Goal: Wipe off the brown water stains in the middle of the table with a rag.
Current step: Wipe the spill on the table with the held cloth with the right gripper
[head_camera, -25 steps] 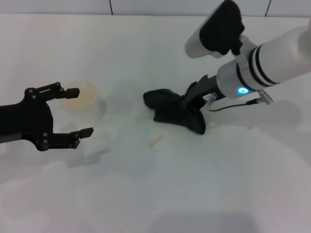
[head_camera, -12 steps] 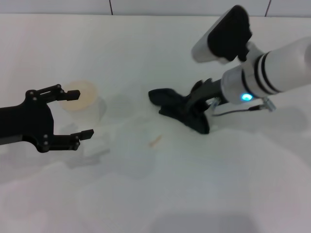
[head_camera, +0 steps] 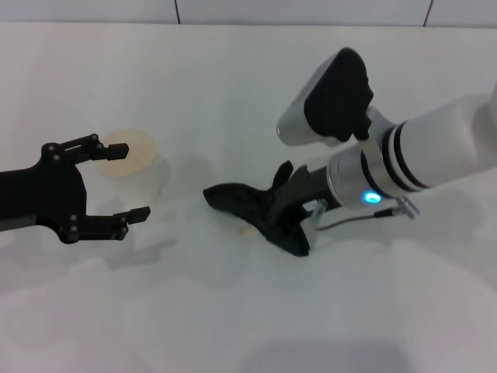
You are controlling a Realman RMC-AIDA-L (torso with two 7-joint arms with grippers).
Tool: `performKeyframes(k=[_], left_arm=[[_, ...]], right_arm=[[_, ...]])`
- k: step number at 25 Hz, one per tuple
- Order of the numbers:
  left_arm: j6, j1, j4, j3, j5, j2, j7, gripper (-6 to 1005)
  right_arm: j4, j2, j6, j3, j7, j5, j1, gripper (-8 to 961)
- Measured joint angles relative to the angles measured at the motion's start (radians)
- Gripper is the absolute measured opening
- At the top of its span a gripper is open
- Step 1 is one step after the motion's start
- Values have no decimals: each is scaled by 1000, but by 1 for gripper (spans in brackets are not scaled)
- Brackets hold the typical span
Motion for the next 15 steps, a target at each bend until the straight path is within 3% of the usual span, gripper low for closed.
performKeyframes(k=[15], left_arm=[[-1,2,1,0,0,0,7,889]], right_arm=[[-117,-9,-131,1,6,3,-84,94]])
